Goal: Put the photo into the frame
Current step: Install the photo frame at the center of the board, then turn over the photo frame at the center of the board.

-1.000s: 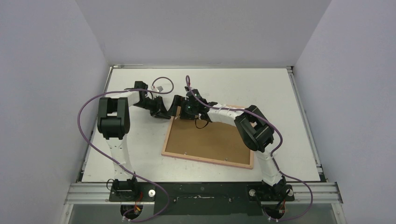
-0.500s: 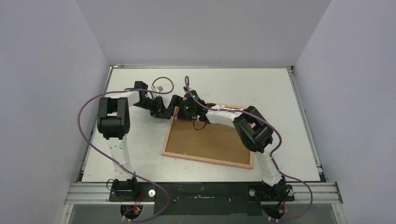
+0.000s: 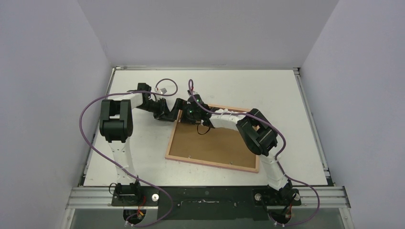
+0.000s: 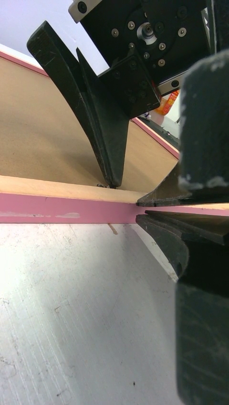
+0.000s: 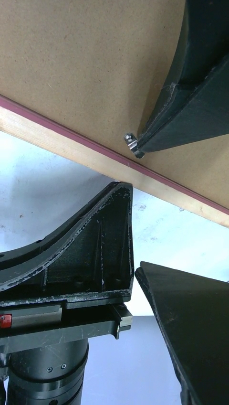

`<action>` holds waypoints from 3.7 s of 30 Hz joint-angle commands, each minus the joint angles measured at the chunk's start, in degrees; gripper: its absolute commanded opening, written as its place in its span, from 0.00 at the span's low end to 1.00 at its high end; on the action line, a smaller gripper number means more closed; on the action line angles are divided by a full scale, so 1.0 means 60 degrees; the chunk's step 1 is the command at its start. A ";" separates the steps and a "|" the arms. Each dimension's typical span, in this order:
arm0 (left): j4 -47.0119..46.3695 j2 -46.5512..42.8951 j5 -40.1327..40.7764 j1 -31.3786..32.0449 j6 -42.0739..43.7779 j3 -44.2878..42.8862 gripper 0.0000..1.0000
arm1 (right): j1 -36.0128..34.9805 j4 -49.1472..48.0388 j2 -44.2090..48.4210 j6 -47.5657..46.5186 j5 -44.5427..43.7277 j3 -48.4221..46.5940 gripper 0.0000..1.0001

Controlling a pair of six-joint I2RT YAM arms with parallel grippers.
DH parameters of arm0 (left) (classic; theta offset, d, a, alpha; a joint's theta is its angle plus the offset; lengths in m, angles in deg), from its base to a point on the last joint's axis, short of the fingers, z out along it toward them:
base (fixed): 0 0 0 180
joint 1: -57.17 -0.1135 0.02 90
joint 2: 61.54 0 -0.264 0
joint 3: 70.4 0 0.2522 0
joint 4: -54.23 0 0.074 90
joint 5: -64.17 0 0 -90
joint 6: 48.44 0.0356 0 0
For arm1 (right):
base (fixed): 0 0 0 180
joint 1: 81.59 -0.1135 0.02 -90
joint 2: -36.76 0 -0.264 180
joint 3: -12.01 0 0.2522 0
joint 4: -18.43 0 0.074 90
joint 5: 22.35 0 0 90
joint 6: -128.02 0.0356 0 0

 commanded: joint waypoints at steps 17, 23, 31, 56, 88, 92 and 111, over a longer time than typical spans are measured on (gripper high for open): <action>-0.0349 -0.0006 -0.0062 0.0003 0.0317 0.0269 0.07 | -0.0457 -0.0350 -0.0018 0.0333 -0.1373 0.0197 0.90; -0.0350 -0.0012 -0.0089 0.0009 0.0318 0.0287 0.07 | -0.0470 -0.0620 -0.0080 0.0461 -0.1436 0.0269 0.90; -0.0350 0.0016 -0.0088 0.0003 0.0334 0.0312 0.07 | -0.0551 -0.0869 -0.0159 0.0542 -0.1640 0.0220 0.90; 0.1538 -0.0390 -0.0124 -0.0995 0.1177 -0.0781 0.19 | -0.0281 -0.1524 0.1171 -0.1209 -0.0366 0.0276 0.90; 0.2624 -0.6750 0.6057 0.5795 0.8680 0.4464 0.57 | 0.3807 0.4544 0.3438 -0.7835 -0.0422 -0.0775 0.90; 0.1791 -0.6607 0.6694 0.6273 0.8567 0.5051 0.54 | 0.4037 0.4397 0.4430 -0.7656 -0.0448 -0.0080 0.90; -0.0236 -0.6853 0.7707 0.6992 0.7889 0.6464 0.33 | 0.4009 0.4639 0.6177 -0.7220 -0.0225 0.0987 0.90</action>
